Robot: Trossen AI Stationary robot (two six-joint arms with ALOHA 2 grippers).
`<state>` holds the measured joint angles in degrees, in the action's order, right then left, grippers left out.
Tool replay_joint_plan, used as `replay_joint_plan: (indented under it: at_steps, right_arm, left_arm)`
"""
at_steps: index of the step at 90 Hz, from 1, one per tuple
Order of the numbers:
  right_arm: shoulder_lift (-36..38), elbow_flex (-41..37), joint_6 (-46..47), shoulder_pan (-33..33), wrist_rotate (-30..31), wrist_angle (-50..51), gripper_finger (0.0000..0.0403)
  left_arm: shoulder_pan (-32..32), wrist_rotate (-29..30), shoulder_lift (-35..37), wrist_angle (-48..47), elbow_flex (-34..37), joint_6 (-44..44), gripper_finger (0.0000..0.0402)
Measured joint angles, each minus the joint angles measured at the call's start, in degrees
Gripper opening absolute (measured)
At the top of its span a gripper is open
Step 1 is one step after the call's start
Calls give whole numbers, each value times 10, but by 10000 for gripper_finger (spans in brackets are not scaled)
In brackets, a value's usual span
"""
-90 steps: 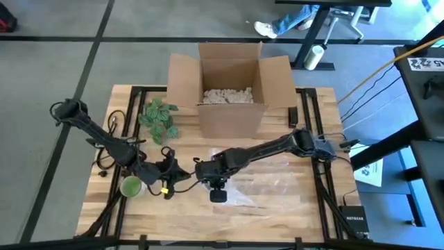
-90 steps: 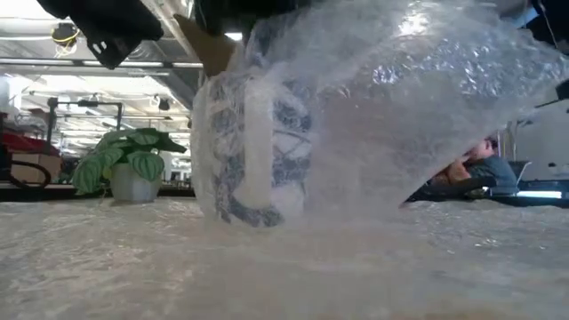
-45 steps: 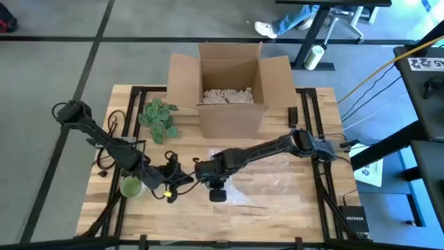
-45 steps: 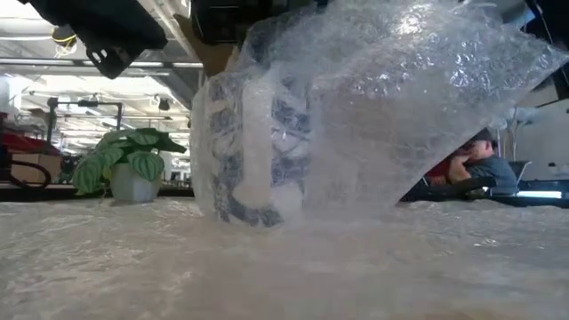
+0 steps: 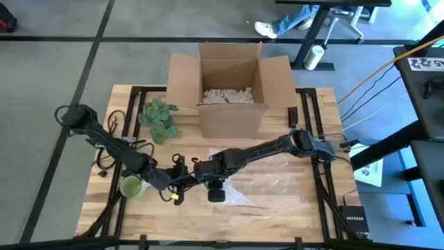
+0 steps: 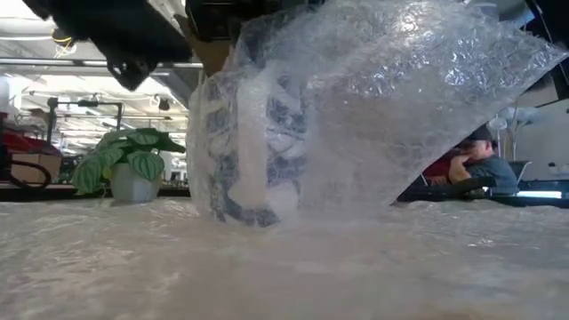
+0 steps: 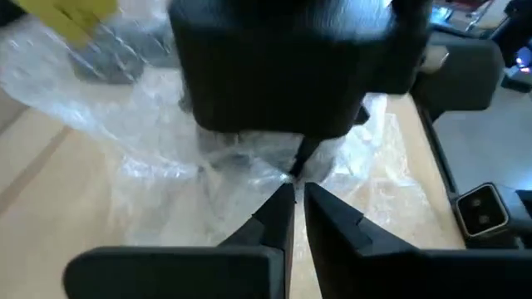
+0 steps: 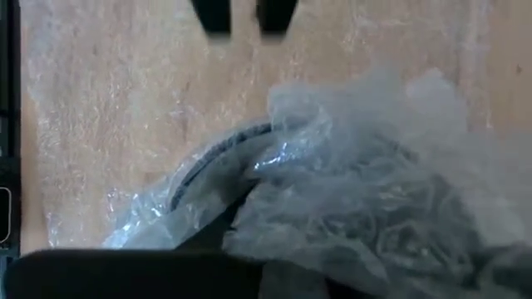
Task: Wrap mug
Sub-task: Wrap the blue mug in bubble wrap
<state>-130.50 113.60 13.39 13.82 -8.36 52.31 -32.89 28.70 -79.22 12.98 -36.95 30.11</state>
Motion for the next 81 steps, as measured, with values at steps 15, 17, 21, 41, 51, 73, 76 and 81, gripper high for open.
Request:
replay_joint_plan:
  at_steps: [15, 17, 21, 41, 51, 73, 76, 81]
  right_arm:
    - [0, 0, -1, 0, -2, -2, 79]
    - [0, 0, -1, 0, -2, -2, 79]
    - [0, 0, -1, 0, -2, -2, 79]
    - [0, 0, -2, 0, -5, -21, 79]
    - [0, 0, -2, 0, -17, -23, 79]
    - [3, 1, -3, 0, -13, -17, 78]
    - [3, 1, -3, 0, -13, -18, 79]
    - [3, 12, -3, 0, -12, -5, 78]
  left_arm:
    - [4, 0, -29, 57, 0, -39, 13]
    - [5, 0, -31, 63, 0, -45, 13]
    - [9, 0, -35, 68, -2, -54, 13]
    - [34, 0, -51, 71, -3, -50, 13]
    - [39, 0, -61, 72, -3, -46, 13]
    - [40, -10, -69, 53, -5, -5, 13]
    - [40, -10, -68, 47, -5, 2, 13]
    - [40, -10, -68, 39, -5, 12, 13]
